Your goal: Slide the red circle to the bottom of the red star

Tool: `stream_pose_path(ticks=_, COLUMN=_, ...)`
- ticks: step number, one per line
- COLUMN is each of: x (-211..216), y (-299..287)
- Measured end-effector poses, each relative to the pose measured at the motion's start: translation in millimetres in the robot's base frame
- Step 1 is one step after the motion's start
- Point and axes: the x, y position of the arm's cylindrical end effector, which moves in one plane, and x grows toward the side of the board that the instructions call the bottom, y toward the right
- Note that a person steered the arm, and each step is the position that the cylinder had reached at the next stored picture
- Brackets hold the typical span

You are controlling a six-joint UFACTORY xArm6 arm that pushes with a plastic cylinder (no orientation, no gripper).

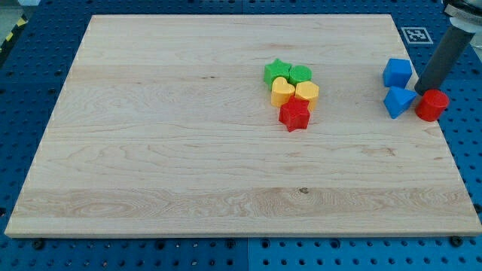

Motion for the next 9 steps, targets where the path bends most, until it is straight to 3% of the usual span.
stream_pose_path(ticks=2, x=19.5, y=34.5)
stream_pose_path(ticks=4, x=67.2, y=-6.2)
stream_pose_path(ticks=6, x=57.5, y=35.2)
stream_pose_path(ticks=7, x=12.8, y=6.5)
stream_pose_path(ticks=9, x=53.6, y=-21.4)
